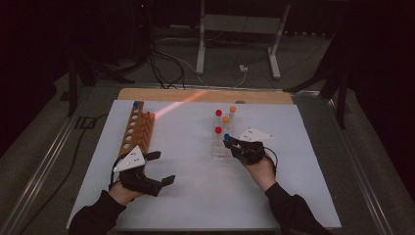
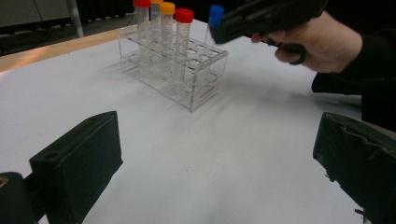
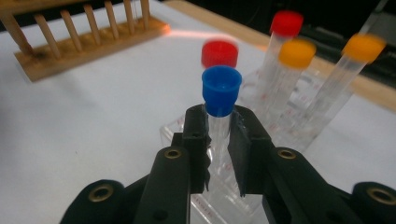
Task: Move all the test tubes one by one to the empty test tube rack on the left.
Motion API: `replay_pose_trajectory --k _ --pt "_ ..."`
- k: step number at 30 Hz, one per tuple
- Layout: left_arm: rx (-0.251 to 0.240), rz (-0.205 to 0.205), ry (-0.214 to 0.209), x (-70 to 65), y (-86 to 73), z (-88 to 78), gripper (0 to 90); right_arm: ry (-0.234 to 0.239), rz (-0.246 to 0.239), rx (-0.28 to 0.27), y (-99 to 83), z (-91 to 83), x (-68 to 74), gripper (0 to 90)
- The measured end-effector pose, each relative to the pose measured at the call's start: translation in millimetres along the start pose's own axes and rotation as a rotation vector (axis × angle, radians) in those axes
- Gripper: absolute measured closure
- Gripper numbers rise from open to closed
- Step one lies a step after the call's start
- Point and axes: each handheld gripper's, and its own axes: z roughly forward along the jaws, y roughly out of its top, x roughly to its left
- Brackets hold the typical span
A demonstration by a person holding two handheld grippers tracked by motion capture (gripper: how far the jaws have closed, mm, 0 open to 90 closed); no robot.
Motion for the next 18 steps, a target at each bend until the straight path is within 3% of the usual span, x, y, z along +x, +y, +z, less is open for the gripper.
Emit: replay_pose_trajectory --k 11,14,18 --pt "-0.012 0.007 -0.013 -2.1 4.3 -2.5 2.0 0.011 -0.034 -0.141 32.6 -44.9 5.7 77.3" --pt "-0.013 0.014 -0.019 -3.8 6.8 -3.2 2.0 0.041 -0.046 -0.152 36.4 -50.4 13.7 77.2" --pt "-0.02 0.018 -0.037 -7.3 10.4 -4.5 2.0 0.1 -0.069 -0.126 32.6 -46.3 27.6 77.2"
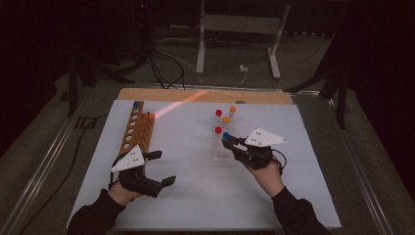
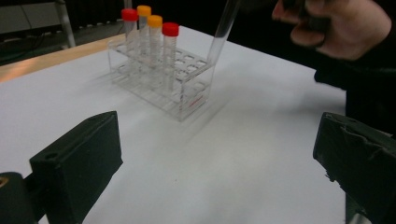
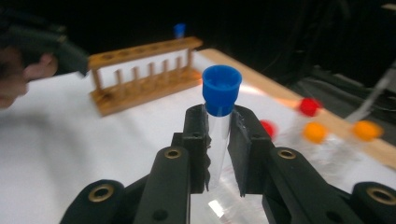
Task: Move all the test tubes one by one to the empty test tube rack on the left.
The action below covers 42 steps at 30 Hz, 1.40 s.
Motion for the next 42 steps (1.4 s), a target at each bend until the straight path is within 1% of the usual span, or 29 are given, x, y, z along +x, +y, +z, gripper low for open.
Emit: replay_pose_trajectory --k 2,5,9,12,14,15,18,19,20,21,23,24,25,26,27,30,31,33,34,36,42 --pt "-0.004 -0.001 -0.01 -1.8 2.3 -0.4 2.1 0.03 -0.002 0.017 -4.2 4.4 7.0 77.2" --pt "-0.004 0.009 -0.024 -5.6 5.7 -0.4 2.3 0.074 -0.005 0.047 -11.1 11.1 17.1 77.2" --pt "-0.006 0.013 -0.047 -10.9 9.6 1.0 2.3 0.129 -0.019 0.082 -18.4 19.8 31.0 77.2" --pt "-0.009 0.013 -0.061 -14.0 11.8 2.7 2.6 0.164 -0.027 0.097 -21.0 24.8 39.5 77.3" --pt "-0.009 0.015 -0.071 -15.9 13.1 3.9 4.3 0.183 -0.034 0.105 -22.3 27.7 44.9 77.2" --pt "-0.009 0.019 -0.071 -16.9 13.9 4.6 4.4 0.193 -0.037 0.108 -23.1 29.2 47.4 77.2" --pt "-0.012 0.016 -0.088 -20.0 16.2 7.7 7.5 0.221 -0.041 0.122 -25.3 33.6 55.0 77.2" --pt "-0.008 0.022 -0.098 -21.0 16.7 8.8 8.5 0.23 -0.042 0.126 -25.8 34.7 56.9 77.2" --pt "-0.01 0.028 -0.108 -22.5 16.9 9.8 12.8 0.239 -0.041 0.128 -26.1 35.7 58.7 77.2" --pt "-0.012 0.034 -0.102 -24.3 17.2 11.2 15.7 0.245 -0.043 0.129 -26.4 36.5 60.5 77.2" --pt "-0.009 0.043 -0.099 -26.5 18.0 13.9 17.3 0.262 -0.043 0.134 -27.2 38.0 64.5 77.2" --pt "-0.007 0.051 -0.094 -27.5 18.3 15.1 20.6 0.27 -0.047 0.138 -27.5 38.8 66.9 77.2" --pt "-0.003 0.055 -0.103 -28.1 18.4 16.5 23.2 0.277 -0.049 0.142 -27.8 39.5 69.4 77.3" --pt "0.0 0.059 -0.101 -29.3 18.4 18.0 24.6 0.285 -0.052 0.146 -27.7 40.1 71.6 77.2" --pt "0.004 0.068 -0.095 -30.6 18.1 19.4 28.5 0.291 -0.056 0.145 -27.6 40.5 73.4 77.2" --pt "0.011 0.083 -0.102 -33.3 17.5 23.4 39.1 0.304 -0.06 0.145 -26.5 40.9 77.5 77.3" --pt "0.017 0.091 -0.099 -34.2 17.5 25.0 43.1 0.308 -0.059 0.146 -26.4 41.0 78.4 77.2" --pt "0.022 0.096 -0.108 -35.6 17.3 27.6 48.2 0.312 -0.063 0.149 -26.2 41.4 80.0 77.2" --pt "0.029 0.103 -0.106 -36.5 17.2 29.0 51.0 0.315 -0.062 0.149 -26.2 41.5 80.4 77.2" --pt "0.036 0.112 -0.112 -37.4 16.5 31.8 54.6 0.315 -0.067 0.151 -26.1 41.6 81.0 77.2" --pt "0.049 0.122 -0.105 -37.4 16.0 36.6 65.2 0.314 -0.067 0.152 -25.9 41.3 80.8 77.2"
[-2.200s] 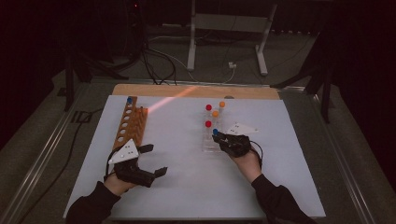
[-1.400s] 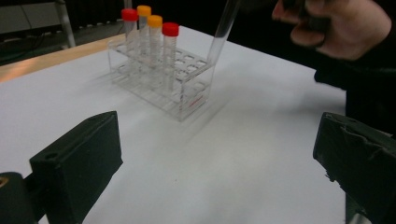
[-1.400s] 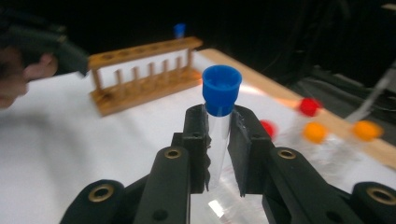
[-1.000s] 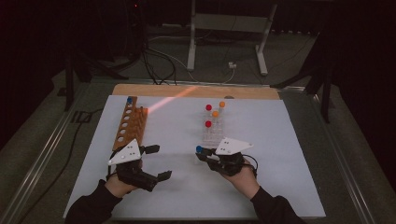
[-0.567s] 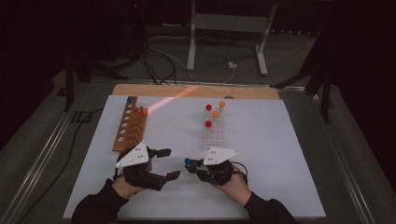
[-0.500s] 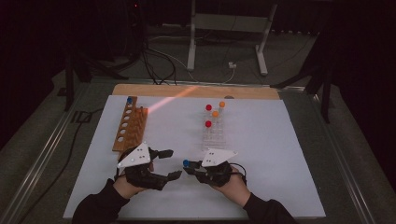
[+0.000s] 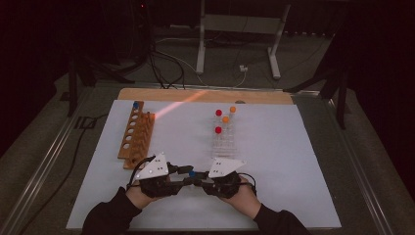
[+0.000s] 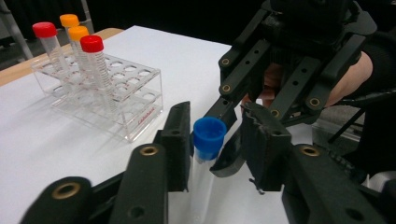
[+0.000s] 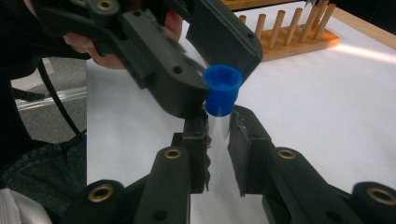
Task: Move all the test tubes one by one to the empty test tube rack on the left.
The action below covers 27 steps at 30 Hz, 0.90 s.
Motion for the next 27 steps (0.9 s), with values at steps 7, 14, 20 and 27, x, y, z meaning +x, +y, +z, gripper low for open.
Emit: replay_pose_trajectory --k 7,14,20,27 --pt "0.005 0.0 0.008 1.5 0.5 1.8 75.4 0.002 0.0 0.005 0.1 0.0 0.1 77.2" --pt "-0.003 0.002 0.021 2.1 4.6 0.0 77.2 0.002 0.012 -0.014 0.6 -1.8 -1.2 75.6" --pt "-0.02 0.005 0.052 8.0 13.5 -7.4 77.3 -0.019 0.03 -0.054 1.4 -7.1 -4.8 55.3" --pt "-0.024 0.001 0.112 26.4 24.1 -19.8 77.3 -0.032 0.066 -0.111 3.4 -17.3 -10.1 24.9"
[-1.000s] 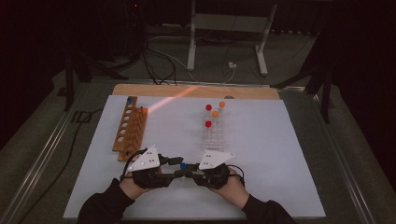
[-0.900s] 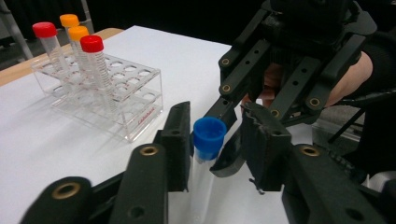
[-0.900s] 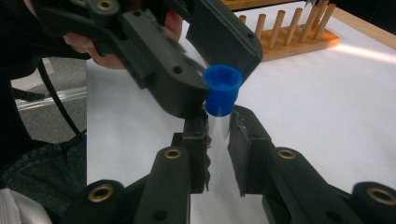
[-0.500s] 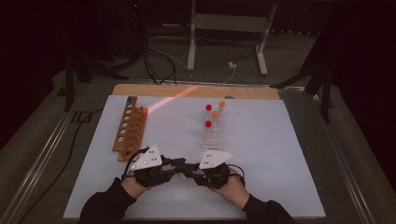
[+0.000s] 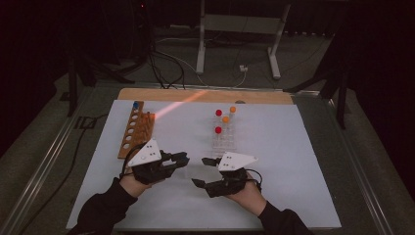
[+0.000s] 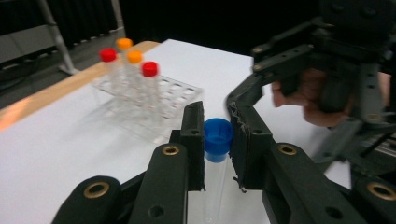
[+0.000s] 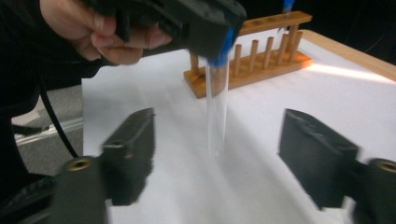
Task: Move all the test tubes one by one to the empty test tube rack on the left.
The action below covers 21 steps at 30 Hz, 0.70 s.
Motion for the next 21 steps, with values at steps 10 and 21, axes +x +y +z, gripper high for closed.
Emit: replay_pose_trajectory --k 10,21 --pt "-0.004 0.004 0.141 39.8 25.1 -21.4 77.3 -0.034 -0.016 -0.027 0.6 -5.7 -3.4 3.5" --pt "0.01 -0.012 0.3 88.5 34.2 -46.5 77.3 -0.05 0.032 -0.077 1.4 -10.8 -5.6 0.3"
